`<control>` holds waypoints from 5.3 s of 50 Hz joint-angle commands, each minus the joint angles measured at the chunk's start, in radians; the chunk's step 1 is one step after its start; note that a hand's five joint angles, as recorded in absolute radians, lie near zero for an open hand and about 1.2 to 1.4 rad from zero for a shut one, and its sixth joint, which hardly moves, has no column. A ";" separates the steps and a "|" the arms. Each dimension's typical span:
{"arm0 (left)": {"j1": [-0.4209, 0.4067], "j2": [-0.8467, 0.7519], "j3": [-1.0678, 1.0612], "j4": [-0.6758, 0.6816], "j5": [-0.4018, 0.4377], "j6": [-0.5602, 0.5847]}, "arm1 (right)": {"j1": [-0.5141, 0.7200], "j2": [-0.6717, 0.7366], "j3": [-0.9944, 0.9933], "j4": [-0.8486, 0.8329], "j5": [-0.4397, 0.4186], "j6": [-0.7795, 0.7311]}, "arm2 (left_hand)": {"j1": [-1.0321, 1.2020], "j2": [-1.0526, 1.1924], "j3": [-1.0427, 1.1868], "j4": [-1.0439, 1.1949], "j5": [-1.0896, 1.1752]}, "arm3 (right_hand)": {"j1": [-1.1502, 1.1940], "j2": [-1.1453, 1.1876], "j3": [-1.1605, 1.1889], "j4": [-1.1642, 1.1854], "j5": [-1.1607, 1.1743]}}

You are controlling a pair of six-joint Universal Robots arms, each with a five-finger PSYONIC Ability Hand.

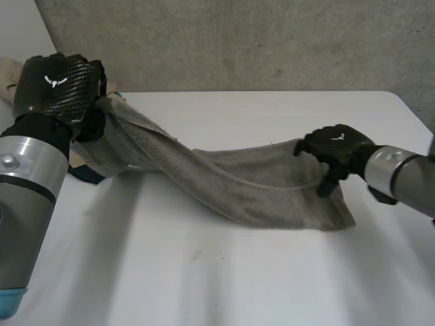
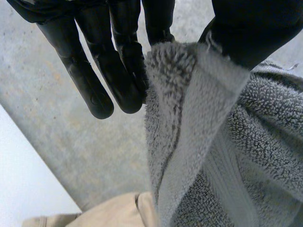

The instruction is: Fold the laundry.

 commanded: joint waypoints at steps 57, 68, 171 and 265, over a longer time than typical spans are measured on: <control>-0.014 -0.636 0.782 0.122 0.058 0.331 | 0.092 0.106 -0.373 -0.469 0.457 -0.417 | 0.263 0.199 0.203 0.197 0.227 | 0.938 0.953 0.948 0.969 0.997; -0.017 -0.558 0.679 0.272 0.055 0.361 | 0.103 0.031 -0.246 -0.645 0.415 -0.358 | 0.263 0.199 0.203 0.197 0.227 | 0.938 0.953 0.948 0.969 0.997; -0.031 -0.287 0.245 0.023 0.045 0.151 | -0.206 0.161 0.205 -0.312 0.039 -0.088 | 0.263 0.199 0.203 0.197 0.227 | 0.938 0.953 0.948 0.969 0.997; 0.037 -0.239 -0.146 -0.151 0.023 0.321 | -0.261 -0.136 0.260 0.135 0.235 -0.601 | 0.263 0.199 0.203 0.197 0.227 | 0.938 0.953 0.948 0.969 0.997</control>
